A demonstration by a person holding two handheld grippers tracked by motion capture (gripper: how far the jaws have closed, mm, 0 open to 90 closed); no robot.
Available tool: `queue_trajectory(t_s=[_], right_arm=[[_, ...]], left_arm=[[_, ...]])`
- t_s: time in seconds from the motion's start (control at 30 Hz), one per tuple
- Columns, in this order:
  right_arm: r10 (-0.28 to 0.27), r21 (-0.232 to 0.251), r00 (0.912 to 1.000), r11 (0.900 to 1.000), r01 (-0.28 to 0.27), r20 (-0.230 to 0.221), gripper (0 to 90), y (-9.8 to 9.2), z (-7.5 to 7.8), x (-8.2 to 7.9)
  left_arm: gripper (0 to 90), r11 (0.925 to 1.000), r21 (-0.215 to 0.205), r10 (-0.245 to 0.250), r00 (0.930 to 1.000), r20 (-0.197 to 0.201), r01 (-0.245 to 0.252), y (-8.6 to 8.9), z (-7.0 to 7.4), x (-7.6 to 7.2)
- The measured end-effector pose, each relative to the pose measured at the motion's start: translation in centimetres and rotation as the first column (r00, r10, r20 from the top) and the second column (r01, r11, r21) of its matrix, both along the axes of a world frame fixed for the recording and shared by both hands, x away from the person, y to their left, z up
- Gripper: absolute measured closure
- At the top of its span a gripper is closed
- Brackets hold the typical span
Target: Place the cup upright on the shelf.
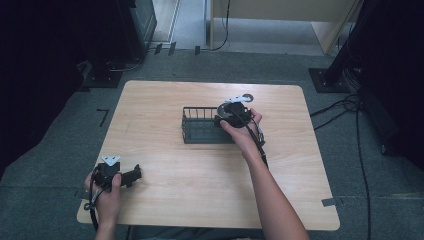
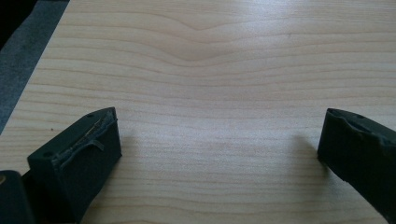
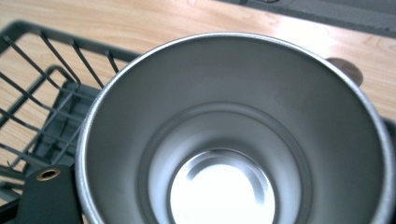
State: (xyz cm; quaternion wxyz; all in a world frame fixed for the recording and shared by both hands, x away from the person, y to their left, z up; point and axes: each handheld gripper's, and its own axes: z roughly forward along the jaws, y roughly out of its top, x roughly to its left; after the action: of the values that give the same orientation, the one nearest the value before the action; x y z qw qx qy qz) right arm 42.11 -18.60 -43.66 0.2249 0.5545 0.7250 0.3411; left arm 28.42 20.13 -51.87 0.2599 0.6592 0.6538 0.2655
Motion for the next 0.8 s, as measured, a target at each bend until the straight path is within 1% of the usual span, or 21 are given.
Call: queue_trajectory(t_s=[0.13,0.3,0.4,0.47,0.63,0.8], right_arm=[[0.001,-0.008,0.9999,1.000,-0.001,-0.013,16.5,-0.1,-0.2,-0.1],[0.015,-0.018,0.9996,1.000,-0.016,-0.023,16.3,-0.2,-0.2,-0.2],[0.012,-0.014,0.9996,1.000,-0.012,-0.027,14.9,-0.3,-0.2,-0.2],[0.013,-0.006,0.9999,1.000,-0.013,-0.011,12.1,-0.6,0.1,-0.3],[0.017,0.001,0.9998,1.000,-0.017,0.011,5.4,-1.0,1.0,-0.5],[0.014,0.025,0.9992,1.000,-0.015,0.037,2.7,-1.6,2.1,-1.0]], left_arm=[[0.0,1.0000,0.000,0.000,1.0000,0.000,0.000,0.0,0.0,0.0],[0.0,1.0000,0.001,0.000,1.0000,-0.001,0.000,0.0,0.0,0.0],[0.0,1.0000,0.001,0.000,1.0000,-0.001,0.000,0.0,0.0,0.0],[0.0,1.0000,0.001,0.000,1.0000,-0.001,0.000,0.0,0.0,0.0],[0.0,1.0000,0.001,0.000,1.0000,-0.001,0.000,0.0,0.0,0.0],[0.0,1.0000,0.001,0.000,1.0000,-0.001,0.000,0.0,0.0,0.0]])
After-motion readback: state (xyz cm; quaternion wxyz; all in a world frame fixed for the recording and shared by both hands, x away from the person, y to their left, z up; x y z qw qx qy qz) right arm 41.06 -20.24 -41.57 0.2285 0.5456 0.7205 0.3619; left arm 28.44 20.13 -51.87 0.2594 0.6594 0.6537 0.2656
